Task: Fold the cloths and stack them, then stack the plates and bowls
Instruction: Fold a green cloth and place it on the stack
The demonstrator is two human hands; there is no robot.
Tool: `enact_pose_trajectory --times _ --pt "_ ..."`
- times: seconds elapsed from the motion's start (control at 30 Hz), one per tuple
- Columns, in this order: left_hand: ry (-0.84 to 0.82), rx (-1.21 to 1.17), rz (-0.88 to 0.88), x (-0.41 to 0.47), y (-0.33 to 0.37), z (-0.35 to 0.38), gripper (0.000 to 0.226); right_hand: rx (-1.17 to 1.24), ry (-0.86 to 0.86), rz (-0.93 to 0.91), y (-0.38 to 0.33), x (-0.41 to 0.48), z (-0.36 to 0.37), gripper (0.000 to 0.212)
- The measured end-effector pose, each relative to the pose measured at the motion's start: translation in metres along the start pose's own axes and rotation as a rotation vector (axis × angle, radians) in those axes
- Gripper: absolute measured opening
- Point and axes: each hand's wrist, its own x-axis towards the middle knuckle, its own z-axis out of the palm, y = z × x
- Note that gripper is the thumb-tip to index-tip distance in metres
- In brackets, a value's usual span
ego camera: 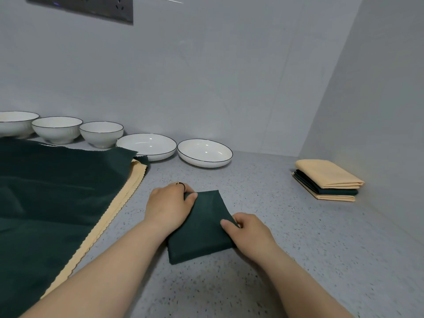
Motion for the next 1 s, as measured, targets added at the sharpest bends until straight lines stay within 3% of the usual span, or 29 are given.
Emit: enact_pose_trajectory --times 0.17,0.33,0.47,0.63,0.77,0.9,1.0 --pt "-0.035 0.005 -0.017 -0.003 -0.004 0.003 0.027 -0.022 0.044 -0.005 0.000 -0.001 0.001 0.042" --pt "-0.081 0.128 0.020 -0.004 0.000 0.004 0.029 0.002 0.030 0.000 0.001 0.000 -0.001 0.011" --pt "-0.132 0.307 0.080 -0.009 0.005 0.001 0.045 -0.034 0.018 -0.019 -0.003 -0.004 -0.003 0.036" --pt "-0.366 0.391 0.094 -0.029 0.015 0.013 0.058 -0.087 0.004 -0.043 -0.004 -0.005 -0.001 0.040" --pt "-0.386 0.411 0.066 -0.034 0.012 0.018 0.058 -0.164 0.007 -0.060 -0.007 -0.009 0.001 0.046" --pt "-0.388 0.407 0.081 -0.035 0.012 0.018 0.057 -0.535 0.041 -0.142 -0.020 -0.005 0.006 0.064" --pt "-0.387 0.389 0.101 -0.034 0.011 0.017 0.056 -0.543 -0.078 -0.270 -0.028 0.010 0.012 0.057"
